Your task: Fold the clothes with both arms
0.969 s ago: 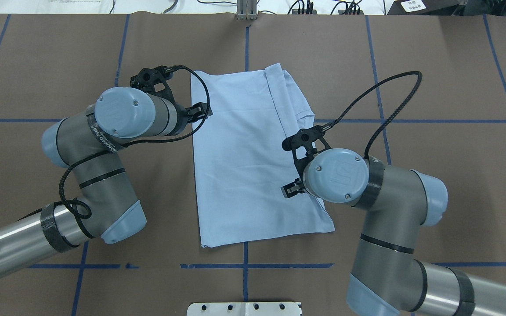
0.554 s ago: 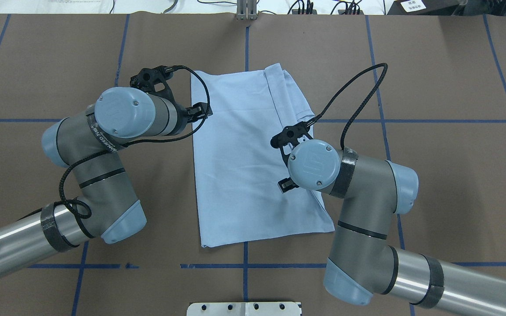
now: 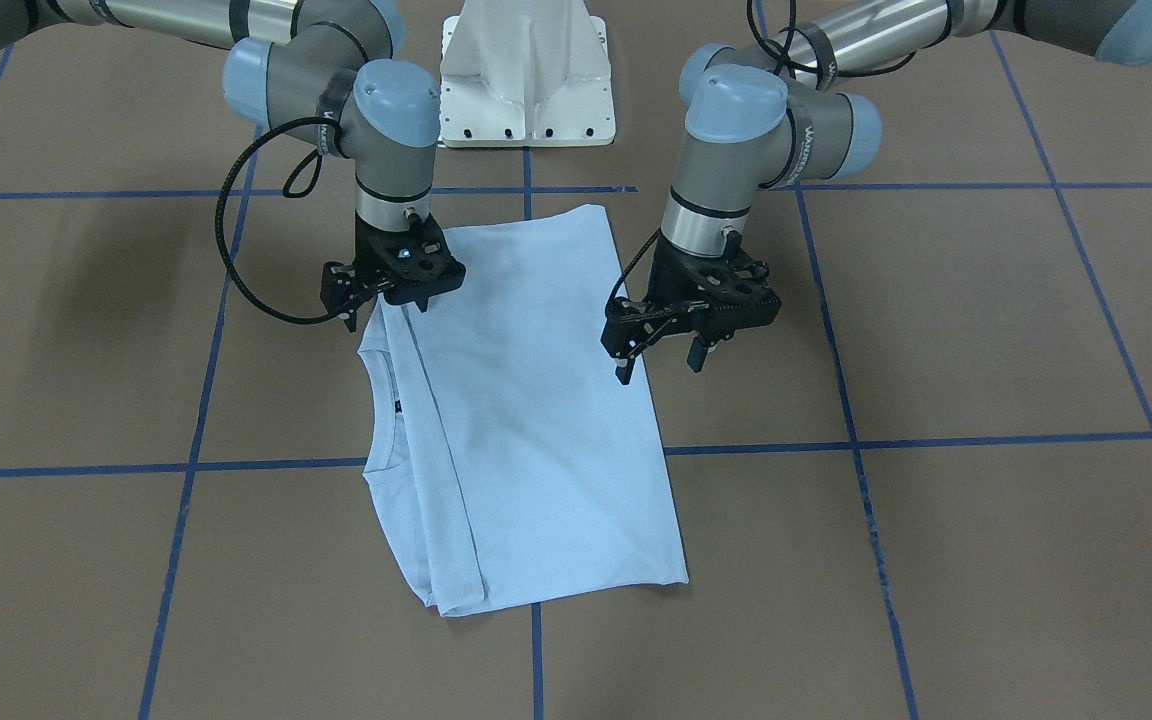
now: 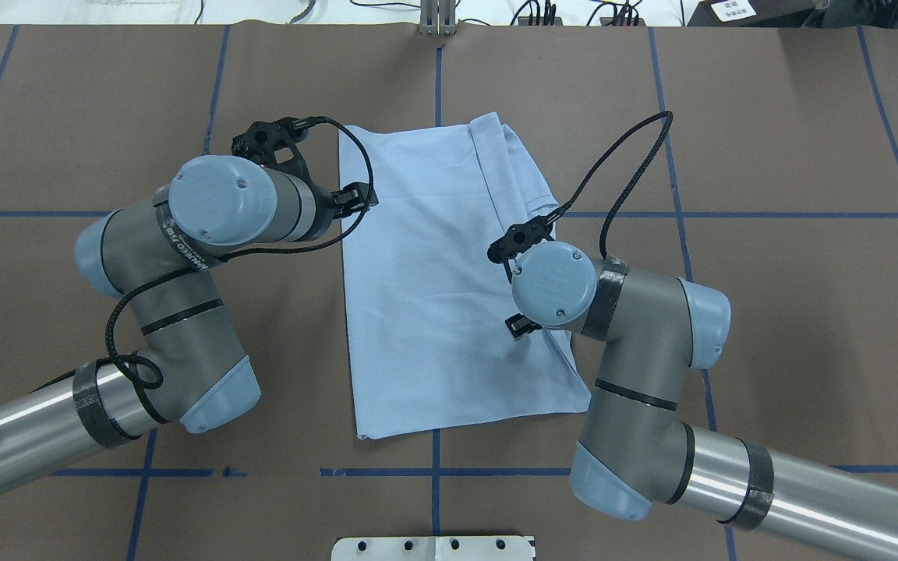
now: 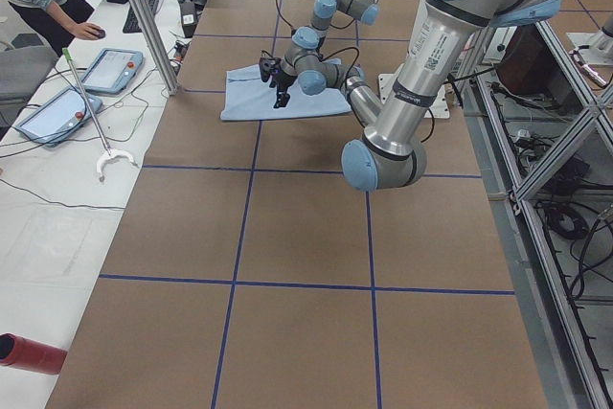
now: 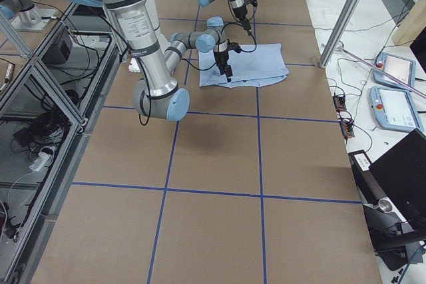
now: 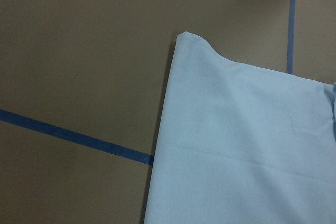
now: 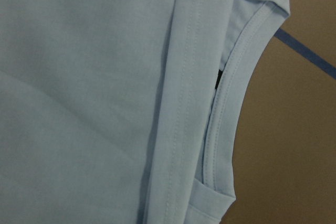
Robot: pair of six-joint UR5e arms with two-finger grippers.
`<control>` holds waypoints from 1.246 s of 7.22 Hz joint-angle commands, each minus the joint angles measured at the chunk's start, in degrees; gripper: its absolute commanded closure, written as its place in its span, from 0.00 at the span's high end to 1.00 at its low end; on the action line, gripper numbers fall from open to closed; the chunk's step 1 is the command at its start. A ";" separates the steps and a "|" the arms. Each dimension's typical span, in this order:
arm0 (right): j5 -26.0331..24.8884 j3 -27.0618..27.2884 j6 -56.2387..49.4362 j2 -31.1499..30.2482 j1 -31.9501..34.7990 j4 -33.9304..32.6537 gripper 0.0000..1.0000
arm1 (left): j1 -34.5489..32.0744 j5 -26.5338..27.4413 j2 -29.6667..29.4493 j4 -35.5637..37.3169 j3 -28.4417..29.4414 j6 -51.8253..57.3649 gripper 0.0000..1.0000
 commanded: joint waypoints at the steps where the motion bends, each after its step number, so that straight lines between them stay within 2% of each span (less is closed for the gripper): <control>1: 0.18 -1.09 -0.29 0.01 0.00 -0.03 1.00 | 0.00 0.00 0.00 -0.09 -0.07 0.00 1.00; 9: 0.27 -1.88 -1.34 -0.43 0.35 0.14 1.00 | 0.09 0.00 -0.44 0.00 0.02 -0.09 1.00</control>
